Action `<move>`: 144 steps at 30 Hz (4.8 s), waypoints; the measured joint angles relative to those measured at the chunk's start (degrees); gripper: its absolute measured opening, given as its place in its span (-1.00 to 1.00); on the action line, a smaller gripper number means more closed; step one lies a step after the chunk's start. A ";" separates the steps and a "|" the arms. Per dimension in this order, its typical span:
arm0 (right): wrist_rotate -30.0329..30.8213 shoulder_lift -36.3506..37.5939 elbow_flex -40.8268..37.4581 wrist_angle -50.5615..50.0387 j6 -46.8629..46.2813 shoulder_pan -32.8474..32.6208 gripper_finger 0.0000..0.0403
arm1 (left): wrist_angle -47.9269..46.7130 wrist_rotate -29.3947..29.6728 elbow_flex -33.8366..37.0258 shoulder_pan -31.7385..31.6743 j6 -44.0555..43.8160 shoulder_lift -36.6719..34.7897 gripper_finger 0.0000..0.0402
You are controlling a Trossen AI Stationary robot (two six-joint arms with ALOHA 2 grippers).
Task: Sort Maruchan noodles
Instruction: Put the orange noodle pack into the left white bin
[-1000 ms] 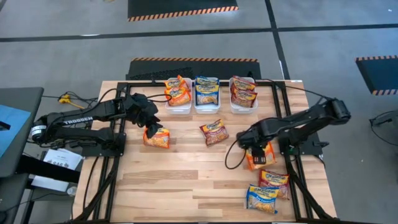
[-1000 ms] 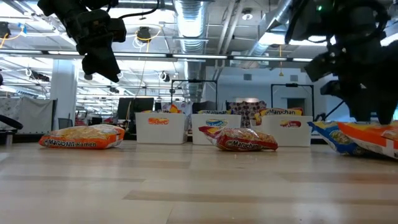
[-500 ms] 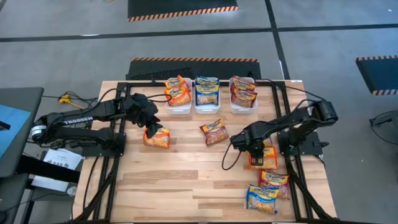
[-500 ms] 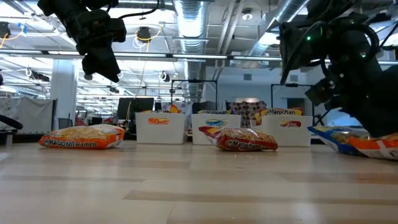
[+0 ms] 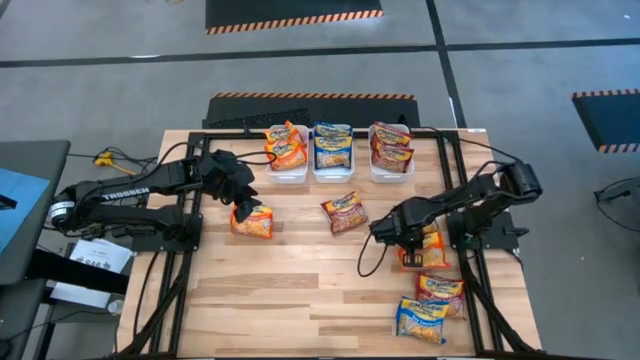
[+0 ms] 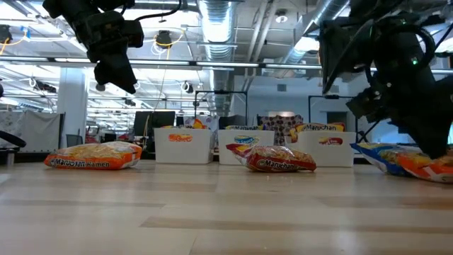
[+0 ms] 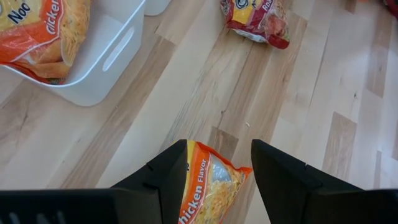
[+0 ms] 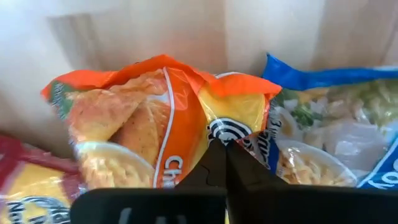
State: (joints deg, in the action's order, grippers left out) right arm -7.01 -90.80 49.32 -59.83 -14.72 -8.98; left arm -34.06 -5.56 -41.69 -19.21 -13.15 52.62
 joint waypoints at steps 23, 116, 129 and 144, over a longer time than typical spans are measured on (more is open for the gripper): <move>15.28 0.02 16.13 -2.10 -4.92 -4.30 -0.98 | -0.01 2.97 0.00 -0.02 3.91 -0.01 -0.16; 23.71 -0.52 35.39 13.12 16.86 12.35 -0.81 | 44.09 -13.72 -20.81 1.12 1.66 41.11 -0.88; 29.67 1.30 35.39 14.68 17.79 12.54 -0.14 | 31.78 -13.17 -20.68 -3.36 9.33 37.56 -0.87; 32.84 3.61 35.43 12.19 23.72 15.60 -0.14 | 18.07 -9.67 -17.88 -22.01 15.40 17.99 -0.85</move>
State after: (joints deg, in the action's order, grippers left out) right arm 25.84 -87.20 84.75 -47.64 9.00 6.62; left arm -15.99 -15.23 -59.57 -41.21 2.25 70.61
